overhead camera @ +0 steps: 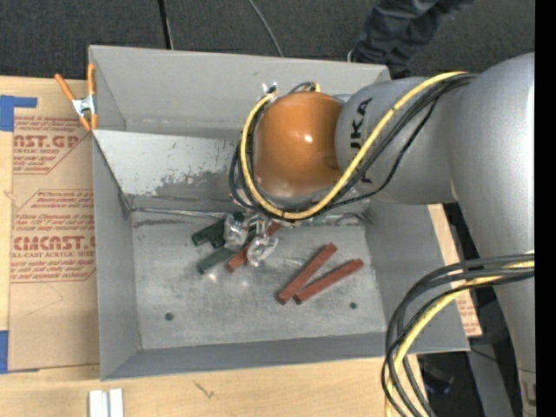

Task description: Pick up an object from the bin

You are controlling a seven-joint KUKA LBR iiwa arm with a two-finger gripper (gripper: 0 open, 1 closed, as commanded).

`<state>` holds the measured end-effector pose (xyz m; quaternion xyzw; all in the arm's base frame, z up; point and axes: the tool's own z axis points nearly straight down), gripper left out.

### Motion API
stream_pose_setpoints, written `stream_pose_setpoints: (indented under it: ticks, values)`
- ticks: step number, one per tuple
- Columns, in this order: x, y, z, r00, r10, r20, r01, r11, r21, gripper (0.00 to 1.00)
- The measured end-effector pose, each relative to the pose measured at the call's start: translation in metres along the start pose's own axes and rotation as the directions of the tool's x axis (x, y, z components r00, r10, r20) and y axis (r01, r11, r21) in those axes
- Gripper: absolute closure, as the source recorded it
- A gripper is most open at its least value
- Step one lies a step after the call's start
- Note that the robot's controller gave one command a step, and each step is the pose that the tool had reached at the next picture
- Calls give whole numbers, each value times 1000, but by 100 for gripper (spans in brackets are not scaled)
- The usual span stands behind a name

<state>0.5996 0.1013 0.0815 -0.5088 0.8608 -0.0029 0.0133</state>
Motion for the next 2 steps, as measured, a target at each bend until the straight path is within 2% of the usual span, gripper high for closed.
stream_pose_setpoints:
  ticks: [1, 2]
  values:
    - [0, 0, 0, 1000, 0, 0, 0, 1000, 0, 100]
    - [-6, 9, -192, 995, -95, -10, 95, 995, -12, 100]
